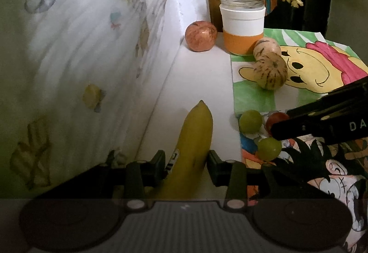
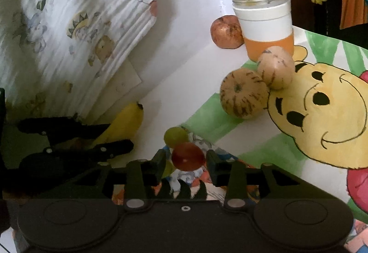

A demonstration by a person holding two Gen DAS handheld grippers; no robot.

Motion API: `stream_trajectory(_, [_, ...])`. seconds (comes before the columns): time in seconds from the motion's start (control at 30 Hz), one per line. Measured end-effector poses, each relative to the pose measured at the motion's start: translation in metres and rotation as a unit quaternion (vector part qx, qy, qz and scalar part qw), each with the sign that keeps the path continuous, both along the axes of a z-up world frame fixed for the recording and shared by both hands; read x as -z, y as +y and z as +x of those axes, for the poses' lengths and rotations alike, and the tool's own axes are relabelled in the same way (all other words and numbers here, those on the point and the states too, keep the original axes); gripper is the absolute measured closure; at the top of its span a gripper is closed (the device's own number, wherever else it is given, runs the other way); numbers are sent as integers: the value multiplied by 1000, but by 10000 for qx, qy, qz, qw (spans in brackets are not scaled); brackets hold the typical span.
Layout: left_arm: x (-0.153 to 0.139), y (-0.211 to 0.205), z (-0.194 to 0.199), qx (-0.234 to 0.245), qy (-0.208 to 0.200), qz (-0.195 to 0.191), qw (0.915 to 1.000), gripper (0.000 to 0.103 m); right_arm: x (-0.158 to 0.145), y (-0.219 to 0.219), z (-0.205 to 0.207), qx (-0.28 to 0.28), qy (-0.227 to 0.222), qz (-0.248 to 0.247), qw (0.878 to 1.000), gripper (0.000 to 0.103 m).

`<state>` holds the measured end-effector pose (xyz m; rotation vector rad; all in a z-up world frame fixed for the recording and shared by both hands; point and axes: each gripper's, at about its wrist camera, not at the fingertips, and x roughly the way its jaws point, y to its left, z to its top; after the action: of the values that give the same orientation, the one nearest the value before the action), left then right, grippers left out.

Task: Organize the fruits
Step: 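Lift the banana and red fruit and carry them toward the dark tray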

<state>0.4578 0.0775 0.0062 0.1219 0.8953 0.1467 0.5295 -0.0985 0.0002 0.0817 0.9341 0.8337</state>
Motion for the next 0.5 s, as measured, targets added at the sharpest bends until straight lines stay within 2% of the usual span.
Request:
stream_trajectory(0.23, [2, 2, 1, -44, -3, -31, 10000, 61, -1, 6, 2, 169, 151, -10, 9997, 65])
stream_trajectory(0.5, [-4, 3, -2, -101, -48, -150, 9998, 62, 7, -7, 17, 657, 866, 451, 9931, 68])
